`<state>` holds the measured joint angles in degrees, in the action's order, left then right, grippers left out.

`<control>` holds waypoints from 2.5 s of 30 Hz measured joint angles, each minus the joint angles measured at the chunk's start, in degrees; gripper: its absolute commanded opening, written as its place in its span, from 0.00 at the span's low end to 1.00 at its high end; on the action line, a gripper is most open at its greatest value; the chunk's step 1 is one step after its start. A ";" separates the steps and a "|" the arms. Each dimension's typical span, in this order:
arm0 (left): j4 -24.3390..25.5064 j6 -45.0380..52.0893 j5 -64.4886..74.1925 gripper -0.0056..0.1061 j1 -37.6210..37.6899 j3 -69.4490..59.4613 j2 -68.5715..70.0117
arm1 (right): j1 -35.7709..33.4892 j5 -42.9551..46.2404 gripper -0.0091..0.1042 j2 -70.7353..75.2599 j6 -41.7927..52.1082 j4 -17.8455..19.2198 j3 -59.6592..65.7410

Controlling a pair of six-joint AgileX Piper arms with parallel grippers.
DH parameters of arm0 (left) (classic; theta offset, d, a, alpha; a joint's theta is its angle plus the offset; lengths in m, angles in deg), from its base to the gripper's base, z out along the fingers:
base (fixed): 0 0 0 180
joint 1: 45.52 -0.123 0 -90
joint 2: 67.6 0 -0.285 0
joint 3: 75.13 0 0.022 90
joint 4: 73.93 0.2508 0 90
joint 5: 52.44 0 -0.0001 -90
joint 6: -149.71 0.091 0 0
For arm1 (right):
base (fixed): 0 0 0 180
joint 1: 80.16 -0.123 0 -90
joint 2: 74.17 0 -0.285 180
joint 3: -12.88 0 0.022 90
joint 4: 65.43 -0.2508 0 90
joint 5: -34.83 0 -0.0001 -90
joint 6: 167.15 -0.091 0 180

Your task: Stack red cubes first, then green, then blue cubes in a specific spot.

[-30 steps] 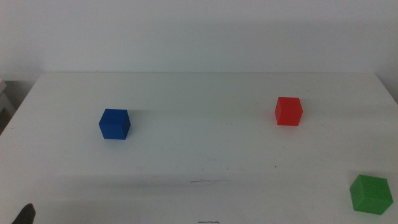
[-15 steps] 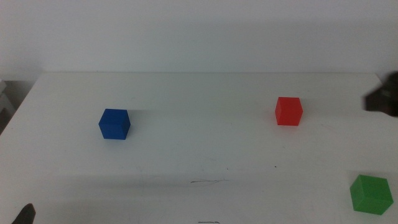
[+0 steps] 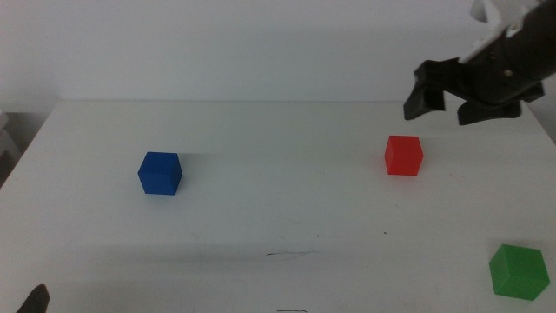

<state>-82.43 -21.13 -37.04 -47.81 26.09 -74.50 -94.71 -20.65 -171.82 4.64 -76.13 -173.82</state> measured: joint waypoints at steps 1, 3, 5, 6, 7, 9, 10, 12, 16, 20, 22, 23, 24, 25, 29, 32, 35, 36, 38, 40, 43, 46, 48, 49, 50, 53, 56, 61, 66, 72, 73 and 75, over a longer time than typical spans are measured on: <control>0.00 0.00 0.00 0.89 0.00 0.00 0.00 | 0.06 -0.05 0.66 -1.35 -1.27 0.05 -0.98; 0.00 0.00 0.00 0.89 0.00 0.00 0.00 | 0.06 -0.05 0.66 -4.00 -3.00 0.72 -2.94; 0.00 0.00 0.00 0.89 0.00 0.00 0.00 | 0.06 -0.05 0.66 -7.22 -3.38 1.71 -5.12; 0.00 0.00 0.00 0.89 0.00 0.00 0.00 | 0.06 -0.13 0.66 -8.89 -3.38 2.33 -6.41; 0.00 0.00 0.00 0.89 0.00 0.00 0.00 | 0.06 -0.20 0.66 -10.55 -3.46 3.08 -7.79; 0.00 0.00 0.00 0.89 0.00 0.00 0.00 | 0.06 -0.66 0.66 -13.51 -4.32 4.64 -10.87; 0.00 0.00 0.00 0.89 0.00 0.00 0.00 | 0.06 -1.21 0.66 -15.13 -4.90 5.75 -12.55; 0.00 0.00 0.00 0.89 0.00 0.00 0.00 | 0.06 -2.79 0.66 -17.98 -6.17 7.61 -15.70; 0.00 0.00 0.00 0.89 0.00 0.00 0.00 | 0.06 -5.64 0.66 -24.48 -7.23 10.10 -21.53; 0.00 0.00 0.00 0.89 0.00 0.00 0.00 | 0.19 -6.70 0.66 -30.06 -7.28 10.38 -24.88; 0.00 0.00 0.00 0.89 0.00 0.00 0.00 | 0.65 -6.96 0.66 -32.37 -7.57 10.38 -26.14; 0.00 0.00 0.00 0.89 0.00 0.00 0.00 | 0.90 -7.08 0.66 -33.51 -7.86 10.70 -26.67; 0.00 0.00 0.00 0.89 0.00 0.00 0.00 | 1.22 -7.14 0.66 -34.34 -8.12 10.70 -27.05; 0.00 0.00 0.00 0.89 0.00 0.00 0.00 | 1.47 -7.21 0.66 -35.32 -8.45 10.70 -27.48; 0.00 0.00 0.00 0.89 0.00 0.00 0.00 | 1.81 -7.07 0.66 -39.15 -8.70 11.00 -29.22; 0.00 0.00 0.00 0.89 0.00 0.00 0.00 | 1.81 -6.02 0.64 -40.64 -8.70 11.13 -29.38; 0.00 0.00 0.00 0.89 0.00 0.00 0.00 | 1.81 -4.39 0.53 -41.82 -8.70 11.76 -29.44; 0.00 0.00 0.00 0.89 0.00 0.00 0.00 | 1.81 -3.73 0.46 -42.05 -8.75 12.01 -29.44; 0.00 0.00 0.00 0.89 0.00 0.00 0.00 | 1.81 -2.77 0.29 -42.20 -9.00 12.46 -29.44; 0.00 0.00 0.00 0.89 0.00 0.00 0.00 | 1.81 -2.05 0.09 -42.20 -9.30 13.06 -29.44; 0.00 0.00 0.00 0.89 0.00 0.00 0.00 | 1.81 -1.77 0.07 -42.12 -9.35 13.59 -29.44; 0.00 0.00 0.00 0.89 0.00 0.00 0.00 | 1.19 -2.18 0.07 -40.69 -9.38 13.94 -28.67; 0.00 0.00 0.00 0.89 0.00 0.00 0.00 | 0.03 -2.06 0.07 -38.62 -9.94 14.46 -26.51; 0.00 0.00 0.00 0.89 0.00 0.00 0.00 | -0.83 -1.61 0.07 -37.14 -10.66 14.68 -24.77; 0.00 0.00 0.00 0.89 0.00 0.00 0.00 | -1.66 -0.98 0.07 -35.85 -11.42 14.73 -22.75; 0.00 0.00 0.00 0.89 0.00 0.00 0.00 | -5.24 1.65 0.07 -30.88 -15.01 14.94 -16.30; 0.00 0.00 0.00 0.89 0.00 0.00 0.00 | -8.91 2.88 0.07 -26.25 -18.44 15.07 -10.79; 0.00 0.00 0.00 0.89 0.00 0.00 0.00 | -15.56 3.71 0.07 -23.29 -25.10 16.56 -6.62; 0.00 0.00 0.00 0.89 0.00 0.00 0.00 | -22.16 4.31 0.07 -23.10 -31.13 18.09 -6.47; 0.00 0.00 0.00 0.89 0.00 0.00 0.00 | -28.09 5.80 0.07 -23.10 -39.19 21.08 -6.47; 0.00 0.00 0.00 0.89 0.00 0.00 0.00 | -28.65 5.88 0.07 -23.23 -40.23 21.58 -6.47; 0.00 0.00 0.00 0.89 0.00 0.00 0.00 | -29.48 5.94 0.07 -23.83 -41.73 22.17 -6.47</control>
<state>-82.43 -21.13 -37.04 -47.81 26.09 -74.50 -124.19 -14.71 -195.66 -37.09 -53.96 -180.28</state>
